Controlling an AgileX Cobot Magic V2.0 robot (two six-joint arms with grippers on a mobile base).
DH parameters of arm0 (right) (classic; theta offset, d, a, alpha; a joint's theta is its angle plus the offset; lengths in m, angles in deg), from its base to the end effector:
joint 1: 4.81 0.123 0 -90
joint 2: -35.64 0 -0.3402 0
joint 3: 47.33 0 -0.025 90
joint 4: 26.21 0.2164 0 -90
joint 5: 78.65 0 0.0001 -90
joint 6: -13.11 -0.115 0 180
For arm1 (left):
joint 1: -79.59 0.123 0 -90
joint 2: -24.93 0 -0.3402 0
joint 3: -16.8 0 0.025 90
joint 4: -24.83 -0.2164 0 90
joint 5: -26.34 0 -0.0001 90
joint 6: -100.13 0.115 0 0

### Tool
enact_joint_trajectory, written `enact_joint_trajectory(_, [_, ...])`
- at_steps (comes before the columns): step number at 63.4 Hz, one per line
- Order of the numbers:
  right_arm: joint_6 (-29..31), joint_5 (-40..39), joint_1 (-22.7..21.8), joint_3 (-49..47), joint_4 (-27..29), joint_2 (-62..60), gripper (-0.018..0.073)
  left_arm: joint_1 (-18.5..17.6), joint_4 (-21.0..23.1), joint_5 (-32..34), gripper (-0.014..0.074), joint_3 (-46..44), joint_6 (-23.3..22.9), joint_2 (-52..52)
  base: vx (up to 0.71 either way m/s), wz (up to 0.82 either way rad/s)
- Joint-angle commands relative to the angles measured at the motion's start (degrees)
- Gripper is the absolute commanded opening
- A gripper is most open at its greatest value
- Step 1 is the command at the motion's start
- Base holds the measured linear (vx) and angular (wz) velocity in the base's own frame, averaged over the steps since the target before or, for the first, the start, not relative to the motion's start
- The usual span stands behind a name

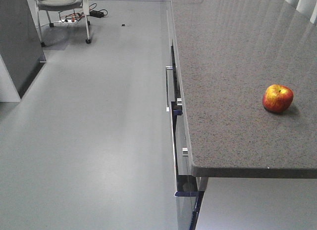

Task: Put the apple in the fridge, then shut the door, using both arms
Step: 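Raise the right gripper above the red-yellow apple on the countertop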

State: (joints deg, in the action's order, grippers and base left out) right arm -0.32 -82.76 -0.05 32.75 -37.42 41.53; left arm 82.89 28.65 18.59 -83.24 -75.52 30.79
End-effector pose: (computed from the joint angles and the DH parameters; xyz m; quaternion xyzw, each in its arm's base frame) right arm -0.0105 0.0007 0.2141 -0.0196 0.6554 0.0507 0.7534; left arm -0.0096 -0.0016 0.1912 -0.0143 0.7285 0.0198 0.6846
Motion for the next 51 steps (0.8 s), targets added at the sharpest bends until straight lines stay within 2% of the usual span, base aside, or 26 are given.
enact_joint_trajectory(1, [0.25,-4.08,-0.09,0.8,-0.51,-0.95,-0.0003,0.03,0.49,4.43,-0.0006,1.23,-0.4,-0.8,0.0,0.0])
enact_joint_trajectory(51, [0.25,-4.08,-0.09,0.8,-0.51,-0.95,-0.0003,0.03,0.49,4.43,-0.0006,1.23,-0.4,-0.8,0.0,0.0])
